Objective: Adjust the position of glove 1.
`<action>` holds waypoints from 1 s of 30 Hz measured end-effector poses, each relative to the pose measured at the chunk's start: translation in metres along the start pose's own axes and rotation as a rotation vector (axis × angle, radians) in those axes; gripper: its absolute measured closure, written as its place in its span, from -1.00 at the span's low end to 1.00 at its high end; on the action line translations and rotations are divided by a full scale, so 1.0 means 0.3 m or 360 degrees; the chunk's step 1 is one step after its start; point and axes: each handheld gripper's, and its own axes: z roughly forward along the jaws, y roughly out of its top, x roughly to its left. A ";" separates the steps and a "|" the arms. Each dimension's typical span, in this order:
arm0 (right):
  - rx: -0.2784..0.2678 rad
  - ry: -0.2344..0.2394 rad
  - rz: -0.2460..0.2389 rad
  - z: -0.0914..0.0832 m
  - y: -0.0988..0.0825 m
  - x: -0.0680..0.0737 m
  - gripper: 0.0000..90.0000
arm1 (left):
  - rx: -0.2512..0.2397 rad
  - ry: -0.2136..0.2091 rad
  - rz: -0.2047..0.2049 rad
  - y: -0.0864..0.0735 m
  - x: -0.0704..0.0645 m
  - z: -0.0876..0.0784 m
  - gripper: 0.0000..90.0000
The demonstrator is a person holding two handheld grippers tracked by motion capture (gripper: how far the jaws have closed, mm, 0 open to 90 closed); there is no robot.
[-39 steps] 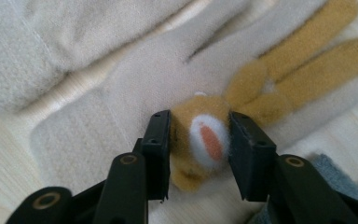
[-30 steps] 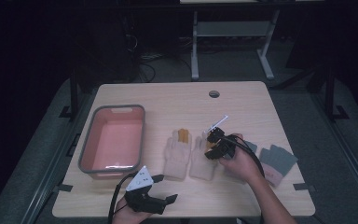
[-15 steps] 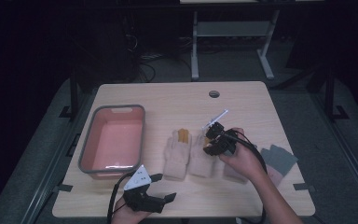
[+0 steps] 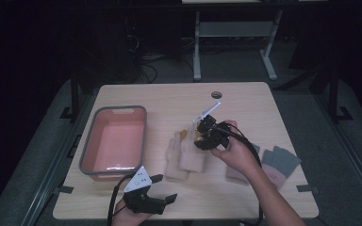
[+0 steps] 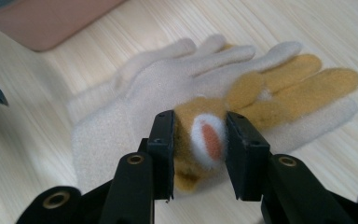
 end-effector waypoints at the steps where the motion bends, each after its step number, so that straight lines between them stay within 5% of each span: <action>1: 0.0004 0.0008 -0.0015 0.009 0.012 0.005 0.44 | 0.0002 0.0003 -0.0008 -0.001 0.001 0.000 -0.62; 15: 0.0061 0.0086 -0.0074 0.106 0.092 0.058 0.44 | -0.0019 0.0038 0.0006 0.005 0.003 -0.017 -0.62; 30: 0.0166 0.0152 -0.0058 0.224 0.082 0.064 0.43 | -0.0015 0.0039 0.0021 0.006 -0.001 -0.012 -0.62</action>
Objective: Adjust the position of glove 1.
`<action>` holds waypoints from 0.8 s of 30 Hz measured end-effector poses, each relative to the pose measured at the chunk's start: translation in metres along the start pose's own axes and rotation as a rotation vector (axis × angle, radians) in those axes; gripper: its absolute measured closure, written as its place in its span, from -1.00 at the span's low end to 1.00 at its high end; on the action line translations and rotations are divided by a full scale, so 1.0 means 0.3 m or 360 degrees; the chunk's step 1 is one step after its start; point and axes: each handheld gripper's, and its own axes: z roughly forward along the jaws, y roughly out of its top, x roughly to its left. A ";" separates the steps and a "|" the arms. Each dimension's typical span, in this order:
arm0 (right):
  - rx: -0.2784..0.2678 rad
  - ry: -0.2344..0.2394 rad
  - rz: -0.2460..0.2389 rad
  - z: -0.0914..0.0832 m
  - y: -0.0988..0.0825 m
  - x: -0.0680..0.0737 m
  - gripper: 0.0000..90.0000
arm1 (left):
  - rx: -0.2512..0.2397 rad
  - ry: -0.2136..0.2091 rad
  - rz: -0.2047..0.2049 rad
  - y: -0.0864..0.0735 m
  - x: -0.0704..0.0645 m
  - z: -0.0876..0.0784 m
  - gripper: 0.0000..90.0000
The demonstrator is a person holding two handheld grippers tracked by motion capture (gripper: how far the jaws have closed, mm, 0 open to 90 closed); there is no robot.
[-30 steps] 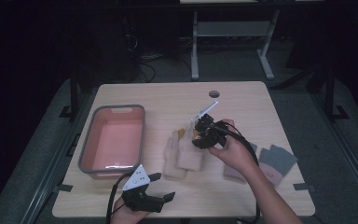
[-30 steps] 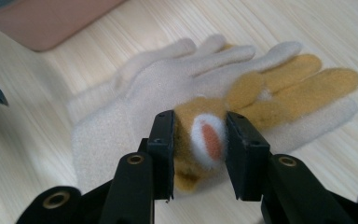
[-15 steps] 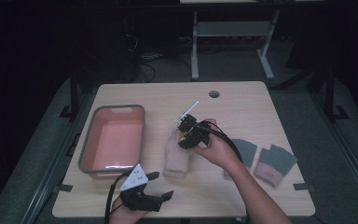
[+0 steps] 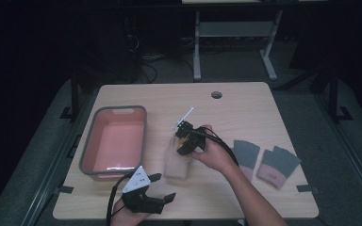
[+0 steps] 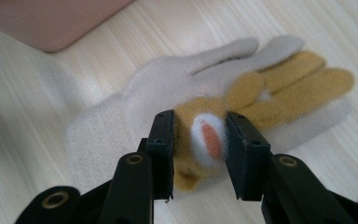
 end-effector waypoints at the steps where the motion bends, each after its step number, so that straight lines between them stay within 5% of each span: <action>1: 0.0009 -0.0004 0.0000 0.009 -0.001 -0.002 0.43 | 0.0000 0.0001 0.0000 0.000 0.000 0.000 -0.62; 14: 0.0047 0.0016 0.0043 0.053 -0.028 -0.025 0.35 | 0.0000 0.0001 -0.0001 -0.001 0.004 0.000 -0.62; 24: -0.0030 0.0006 0.0008 0.025 -0.014 -0.014 0.03 | -0.0008 0.0001 -0.0004 0.000 0.004 0.001 -0.62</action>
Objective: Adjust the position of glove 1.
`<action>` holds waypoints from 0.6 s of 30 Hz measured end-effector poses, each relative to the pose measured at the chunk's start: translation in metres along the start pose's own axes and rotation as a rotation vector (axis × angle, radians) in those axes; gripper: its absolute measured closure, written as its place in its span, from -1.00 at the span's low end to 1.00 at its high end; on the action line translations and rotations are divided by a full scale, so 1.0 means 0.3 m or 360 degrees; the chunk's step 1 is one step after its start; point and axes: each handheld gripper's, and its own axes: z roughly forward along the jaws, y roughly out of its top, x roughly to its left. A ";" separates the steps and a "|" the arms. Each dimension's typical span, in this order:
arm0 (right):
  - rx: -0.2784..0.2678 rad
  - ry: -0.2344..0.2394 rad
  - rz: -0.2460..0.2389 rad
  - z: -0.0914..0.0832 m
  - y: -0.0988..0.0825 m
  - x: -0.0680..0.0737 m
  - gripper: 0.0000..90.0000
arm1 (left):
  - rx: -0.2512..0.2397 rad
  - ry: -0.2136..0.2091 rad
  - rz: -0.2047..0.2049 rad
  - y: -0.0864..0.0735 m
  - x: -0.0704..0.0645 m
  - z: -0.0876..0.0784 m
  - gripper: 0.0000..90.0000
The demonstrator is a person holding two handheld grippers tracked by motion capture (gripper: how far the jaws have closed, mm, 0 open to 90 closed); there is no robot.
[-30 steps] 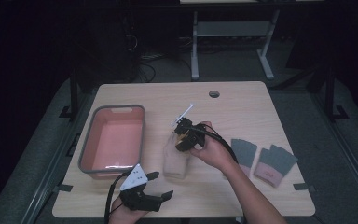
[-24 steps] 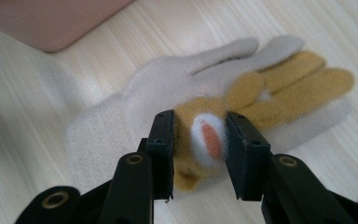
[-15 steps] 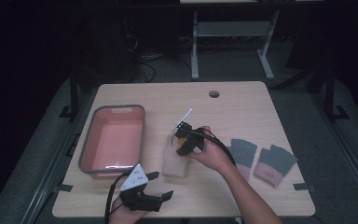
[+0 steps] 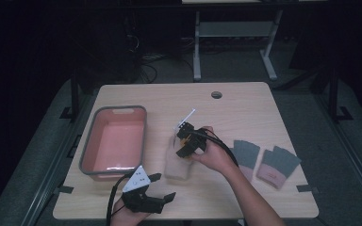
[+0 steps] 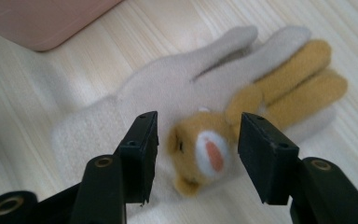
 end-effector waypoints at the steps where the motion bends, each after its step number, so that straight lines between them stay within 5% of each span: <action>1: 0.0001 -0.0010 -0.0008 0.001 0.005 0.004 0.02 | 0.0001 0.0000 0.0002 0.000 0.000 0.000 -0.62; 18: 0.0035 -0.0036 -0.0102 0.051 0.084 0.058 -0.02 | 0.0006 -0.0005 -0.0010 0.000 -0.002 -0.003 -0.62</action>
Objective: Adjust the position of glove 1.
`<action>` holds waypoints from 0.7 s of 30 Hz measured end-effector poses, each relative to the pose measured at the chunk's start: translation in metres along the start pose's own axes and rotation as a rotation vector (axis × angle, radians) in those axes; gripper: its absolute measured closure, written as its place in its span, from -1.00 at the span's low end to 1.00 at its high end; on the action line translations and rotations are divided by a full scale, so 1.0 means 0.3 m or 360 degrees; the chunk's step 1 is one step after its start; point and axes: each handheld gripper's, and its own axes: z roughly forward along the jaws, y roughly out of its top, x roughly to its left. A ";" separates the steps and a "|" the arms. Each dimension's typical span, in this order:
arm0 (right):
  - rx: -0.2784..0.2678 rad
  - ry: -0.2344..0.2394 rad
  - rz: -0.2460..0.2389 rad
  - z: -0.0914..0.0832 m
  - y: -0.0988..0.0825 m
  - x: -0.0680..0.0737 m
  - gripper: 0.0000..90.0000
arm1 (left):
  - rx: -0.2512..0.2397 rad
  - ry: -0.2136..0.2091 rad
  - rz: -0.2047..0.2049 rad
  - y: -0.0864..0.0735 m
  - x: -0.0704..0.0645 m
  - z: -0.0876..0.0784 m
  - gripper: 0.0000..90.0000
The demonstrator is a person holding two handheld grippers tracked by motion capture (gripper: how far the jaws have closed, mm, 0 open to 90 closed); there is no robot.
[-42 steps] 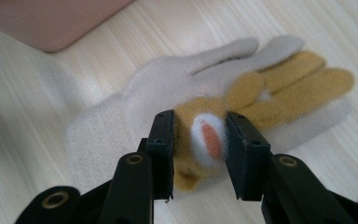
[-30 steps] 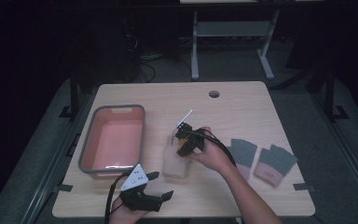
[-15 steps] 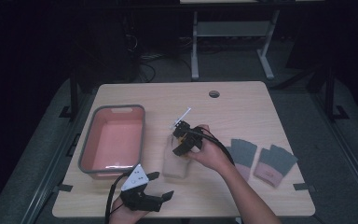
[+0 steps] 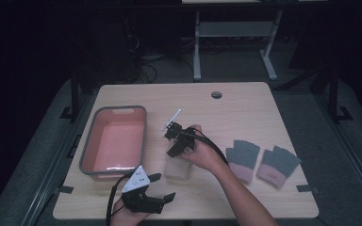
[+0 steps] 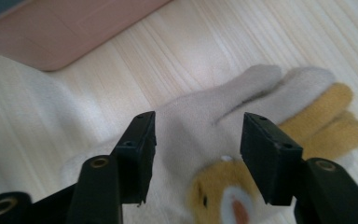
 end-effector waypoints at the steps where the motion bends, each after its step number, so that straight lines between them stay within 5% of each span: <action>1: 0.0013 -0.0006 -0.0002 0.007 0.003 0.002 -0.04 | 0.0000 -0.0001 0.0002 0.000 0.000 0.000 -0.62; 7: 0.0102 -0.0067 -0.0070 0.056 0.010 0.012 -0.01 | 0.0004 -0.0005 -0.0006 0.000 0.002 0.000 -0.62; 21: 0.0149 -0.0028 -0.0144 0.055 -0.029 -0.015 0.00 | -0.0005 -0.0027 -0.0052 0.009 -0.004 0.020 -0.62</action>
